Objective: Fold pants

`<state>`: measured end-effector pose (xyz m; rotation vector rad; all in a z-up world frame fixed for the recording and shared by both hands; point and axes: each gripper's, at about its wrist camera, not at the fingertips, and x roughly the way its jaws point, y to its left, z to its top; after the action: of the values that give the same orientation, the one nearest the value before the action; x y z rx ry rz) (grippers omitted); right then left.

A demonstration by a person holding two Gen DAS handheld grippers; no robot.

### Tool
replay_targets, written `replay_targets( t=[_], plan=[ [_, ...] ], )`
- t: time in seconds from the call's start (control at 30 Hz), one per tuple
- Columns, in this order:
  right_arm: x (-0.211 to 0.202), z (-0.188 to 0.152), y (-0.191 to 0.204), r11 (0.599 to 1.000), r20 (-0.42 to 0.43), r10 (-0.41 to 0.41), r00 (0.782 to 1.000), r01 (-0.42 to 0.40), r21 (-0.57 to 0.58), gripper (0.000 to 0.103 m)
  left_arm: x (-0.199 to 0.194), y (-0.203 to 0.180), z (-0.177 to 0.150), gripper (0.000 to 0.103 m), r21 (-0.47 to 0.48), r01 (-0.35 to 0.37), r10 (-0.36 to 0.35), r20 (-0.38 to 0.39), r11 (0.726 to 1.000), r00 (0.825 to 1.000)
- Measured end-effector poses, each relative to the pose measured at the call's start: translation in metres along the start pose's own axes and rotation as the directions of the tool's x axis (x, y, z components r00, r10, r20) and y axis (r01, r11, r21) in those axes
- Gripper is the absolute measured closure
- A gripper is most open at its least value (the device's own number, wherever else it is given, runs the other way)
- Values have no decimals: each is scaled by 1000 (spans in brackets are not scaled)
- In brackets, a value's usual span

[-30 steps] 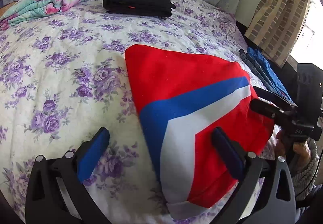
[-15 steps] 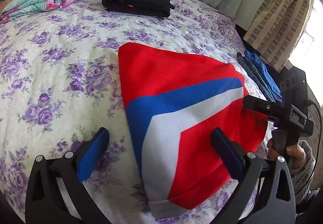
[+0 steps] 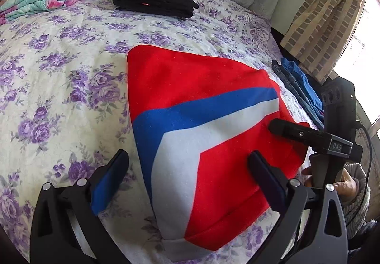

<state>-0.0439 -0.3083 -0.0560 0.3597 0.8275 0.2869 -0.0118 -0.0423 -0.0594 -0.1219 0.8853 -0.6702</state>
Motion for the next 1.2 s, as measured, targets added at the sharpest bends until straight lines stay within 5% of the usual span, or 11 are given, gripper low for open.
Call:
replay_targets(
  t=[0.5, 0.7, 0.8, 0.97, 1.2],
  plan=[
    [6, 7, -2, 998, -66, 57, 996, -58, -13, 3, 8, -2, 12, 4, 10, 55, -55, -30, 998, 998],
    [-3, 5, -8, 987, -16, 160, 987, -160, 18, 3, 9, 2, 16, 6, -7, 107, -107, -20, 994, 994],
    [-10, 3, -4, 982, 13, 191, 981, -191, 3, 4, 6, 3, 14, 16, -6, 113, -113, -12, 994, 994],
    [-1, 3, 2, 988, -28, 152, 988, -153, -27, 17, 2, 12, 16, 30, -26, 146, -146, 3, 989, 989],
    [-4, 3, -2, 988, -29, 150, 988, -150, -21, 28, 1, 12, 15, 33, -16, 146, -146, 1, 989, 989]
  ],
)
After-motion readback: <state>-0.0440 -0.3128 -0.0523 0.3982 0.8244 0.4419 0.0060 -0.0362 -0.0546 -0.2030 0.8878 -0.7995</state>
